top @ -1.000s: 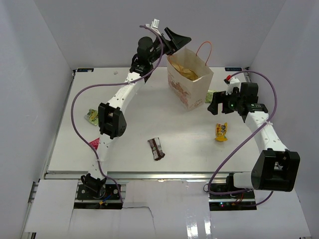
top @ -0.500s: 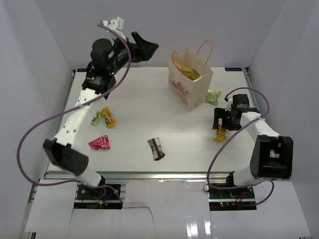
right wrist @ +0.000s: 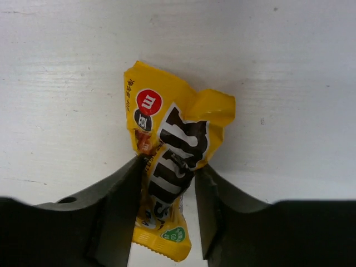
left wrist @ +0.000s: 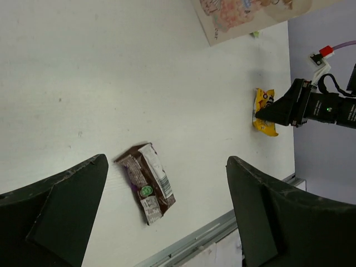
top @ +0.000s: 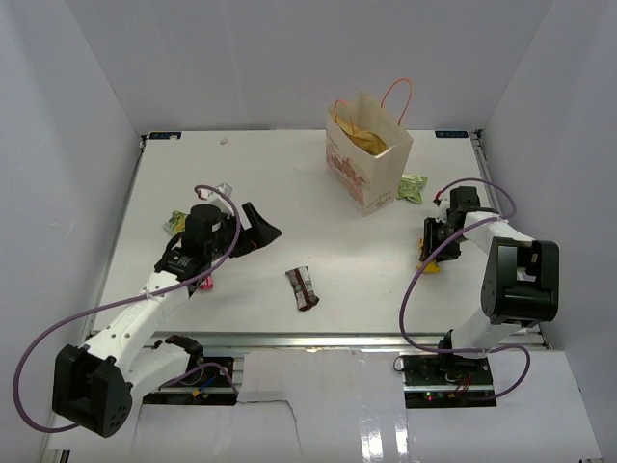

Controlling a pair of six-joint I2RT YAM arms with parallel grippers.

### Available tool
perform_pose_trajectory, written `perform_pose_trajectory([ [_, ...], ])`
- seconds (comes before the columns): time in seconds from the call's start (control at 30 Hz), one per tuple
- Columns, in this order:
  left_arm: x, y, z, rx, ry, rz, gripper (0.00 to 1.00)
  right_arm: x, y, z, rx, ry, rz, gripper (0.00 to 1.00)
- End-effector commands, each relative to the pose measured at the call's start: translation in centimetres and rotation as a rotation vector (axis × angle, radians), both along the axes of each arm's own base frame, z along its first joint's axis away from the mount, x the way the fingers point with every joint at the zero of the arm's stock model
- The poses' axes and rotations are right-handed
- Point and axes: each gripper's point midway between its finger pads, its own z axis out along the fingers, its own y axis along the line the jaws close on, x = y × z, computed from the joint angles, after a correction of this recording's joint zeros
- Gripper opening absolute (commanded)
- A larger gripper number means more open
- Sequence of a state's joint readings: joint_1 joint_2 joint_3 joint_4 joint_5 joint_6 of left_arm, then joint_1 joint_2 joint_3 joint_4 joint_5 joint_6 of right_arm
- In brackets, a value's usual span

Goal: Place the snacks into the paper bag

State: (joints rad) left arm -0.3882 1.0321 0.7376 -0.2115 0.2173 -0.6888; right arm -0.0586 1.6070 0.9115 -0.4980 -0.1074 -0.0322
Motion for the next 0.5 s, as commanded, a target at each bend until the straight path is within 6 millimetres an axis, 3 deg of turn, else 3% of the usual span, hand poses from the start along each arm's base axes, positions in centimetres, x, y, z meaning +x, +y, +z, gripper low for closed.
perform_pose_trajectory([
  [0.0, -1.0, -0.1, 0.9, -0.113, 0.006, 0.035, 0.98, -0.1, 0.4, -0.3, 0.048, 0.014, 0.022, 0.46],
  [0.03, -1.4, -0.2, 0.5, -0.122, 0.019, 0.028, 0.98, 0.0, 0.3, -0.2, 0.046, 0.003, 0.035, 0.36],
  [0.07, -1.7, -0.3, 0.2, -0.128, 0.033, 0.025, 0.98, 0.0, 0.4, -0.1, 0.054, -0.006, 0.047, 0.33],
  [0.23, -2.9, -0.5, -2.2, -0.133, 0.103, -0.002, 0.98, 0.7, 1.5, 3.5, 0.092, -0.172, 0.201, 0.25],
  [0.33, -3.4, -0.7, -3.3, -0.125, 0.141, -0.023, 0.98, 1.4, 3.9, 9.0, 0.17, -0.372, 0.381, 0.25],
  [0.4, -3.8, -0.8, -3.9, -0.123, 0.166, -0.034, 0.98, 2.7, 5.5, 14.9, 0.184, -0.584, 0.544, 0.25],
  [0.47, -4.1, -0.8, -4.6, -0.117, 0.191, -0.041, 0.98, 3.6, 6.7, 19.2, 0.173, -0.719, 0.641, 0.23],
])
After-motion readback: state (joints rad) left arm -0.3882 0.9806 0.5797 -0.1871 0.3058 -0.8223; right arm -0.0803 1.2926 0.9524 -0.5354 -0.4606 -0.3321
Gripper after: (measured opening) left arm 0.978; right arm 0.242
